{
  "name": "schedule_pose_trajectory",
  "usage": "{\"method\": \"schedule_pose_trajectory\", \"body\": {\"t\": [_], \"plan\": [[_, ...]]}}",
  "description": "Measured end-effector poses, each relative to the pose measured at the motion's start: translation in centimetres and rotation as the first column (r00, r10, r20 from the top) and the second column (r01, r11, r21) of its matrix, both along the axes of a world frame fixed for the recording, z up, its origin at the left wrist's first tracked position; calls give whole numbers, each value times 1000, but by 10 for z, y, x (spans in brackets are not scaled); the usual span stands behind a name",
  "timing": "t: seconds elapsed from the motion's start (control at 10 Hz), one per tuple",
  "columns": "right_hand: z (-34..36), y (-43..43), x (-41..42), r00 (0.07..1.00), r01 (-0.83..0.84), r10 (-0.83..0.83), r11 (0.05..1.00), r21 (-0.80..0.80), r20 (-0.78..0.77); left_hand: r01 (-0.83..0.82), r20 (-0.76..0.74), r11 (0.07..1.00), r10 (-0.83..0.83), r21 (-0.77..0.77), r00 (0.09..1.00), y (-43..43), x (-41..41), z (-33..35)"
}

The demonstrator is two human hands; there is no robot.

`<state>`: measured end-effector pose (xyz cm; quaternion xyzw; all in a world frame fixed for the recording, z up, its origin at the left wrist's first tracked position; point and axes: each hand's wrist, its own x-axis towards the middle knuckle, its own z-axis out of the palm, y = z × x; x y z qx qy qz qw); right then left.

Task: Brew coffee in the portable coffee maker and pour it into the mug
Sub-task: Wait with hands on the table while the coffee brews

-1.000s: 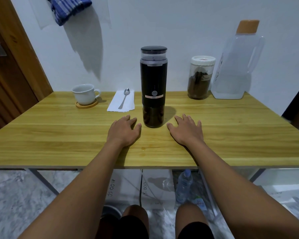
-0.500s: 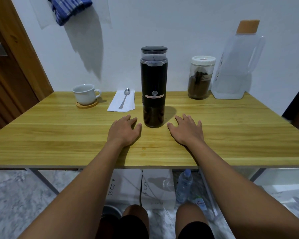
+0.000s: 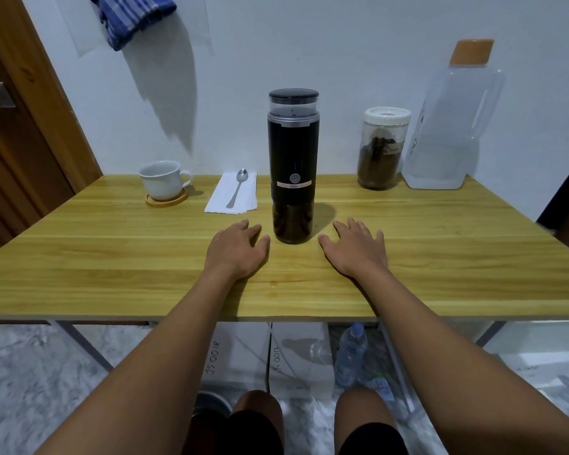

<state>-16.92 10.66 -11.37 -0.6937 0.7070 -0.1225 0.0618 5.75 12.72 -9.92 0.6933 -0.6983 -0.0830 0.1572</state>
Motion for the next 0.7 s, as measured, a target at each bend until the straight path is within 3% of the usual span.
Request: {"method": "schedule_pose_trajectory", "body": {"t": [0.7], "plan": [[0,-1,0,1000,1,-1,1000,1,3,4,8,1000,-4,-12,1000,-3,2,-3]]}}
